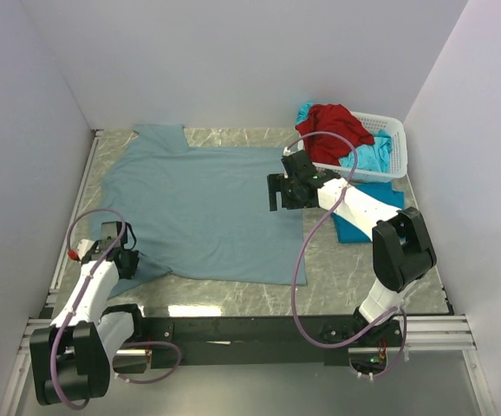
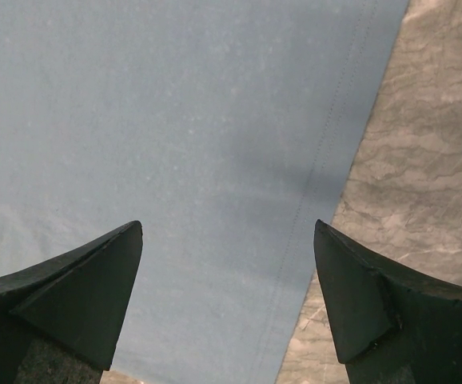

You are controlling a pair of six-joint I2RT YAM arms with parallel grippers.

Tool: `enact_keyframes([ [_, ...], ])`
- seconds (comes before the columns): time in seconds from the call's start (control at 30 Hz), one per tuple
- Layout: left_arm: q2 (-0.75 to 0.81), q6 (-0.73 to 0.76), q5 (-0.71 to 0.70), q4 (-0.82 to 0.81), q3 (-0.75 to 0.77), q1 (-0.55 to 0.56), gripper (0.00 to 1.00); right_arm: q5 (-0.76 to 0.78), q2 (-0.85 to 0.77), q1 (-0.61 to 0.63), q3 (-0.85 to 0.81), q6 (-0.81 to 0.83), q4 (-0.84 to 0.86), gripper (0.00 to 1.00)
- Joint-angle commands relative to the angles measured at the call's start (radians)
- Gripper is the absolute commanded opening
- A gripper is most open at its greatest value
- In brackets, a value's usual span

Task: Fold and stack the t-shirts
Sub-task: Flatten the tshirt out

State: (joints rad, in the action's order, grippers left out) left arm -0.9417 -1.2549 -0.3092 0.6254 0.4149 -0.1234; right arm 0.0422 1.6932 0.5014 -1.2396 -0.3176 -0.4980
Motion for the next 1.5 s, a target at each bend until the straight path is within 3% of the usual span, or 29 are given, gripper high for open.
enact_keyframes([
  [0.0,-0.028,0.071,0.068,-0.095,0.061,0.004,0.01,0.019,-0.024,0.005,0.015,-0.005,0.016,0.94],
  [0.23,-0.259,0.156,0.074,-0.144,0.209,0.042,0.01,0.027,-0.030,0.005,0.048,-0.001,0.035,0.94],
  [0.47,-0.299,0.203,0.101,-0.128,0.276,0.045,0.02,0.025,-0.029,0.005,0.055,0.002,0.038,0.94],
  [0.57,-0.276,0.187,0.111,-0.188,0.220,0.045,0.14,-0.005,-0.023,0.005,0.060,0.003,0.050,0.93],
  [0.7,-0.347,0.189,0.151,-0.216,0.234,0.044,0.18,-0.011,0.003,0.006,0.057,-0.003,0.042,0.94],
  [0.8,-0.416,0.195,0.165,-0.240,0.242,0.044,0.28,-0.027,0.026,0.000,0.060,-0.012,0.044,0.94],
  [0.83,-0.440,0.195,0.167,-0.246,0.245,0.044,0.42,-0.030,0.043,-0.003,0.057,-0.012,0.041,0.94],
  [0.93,-0.483,0.186,0.160,-0.256,0.260,0.044,0.64,-0.034,0.075,-0.015,0.042,-0.015,0.039,0.94],
  [1.03,-0.508,0.187,0.154,-0.269,0.274,0.044,0.76,-0.038,0.118,-0.027,0.020,-0.014,0.035,0.94],
  [1.47,-0.612,0.222,0.217,-0.334,0.341,0.044,0.79,-0.019,0.335,-0.087,-0.170,0.011,-0.023,0.94],
])
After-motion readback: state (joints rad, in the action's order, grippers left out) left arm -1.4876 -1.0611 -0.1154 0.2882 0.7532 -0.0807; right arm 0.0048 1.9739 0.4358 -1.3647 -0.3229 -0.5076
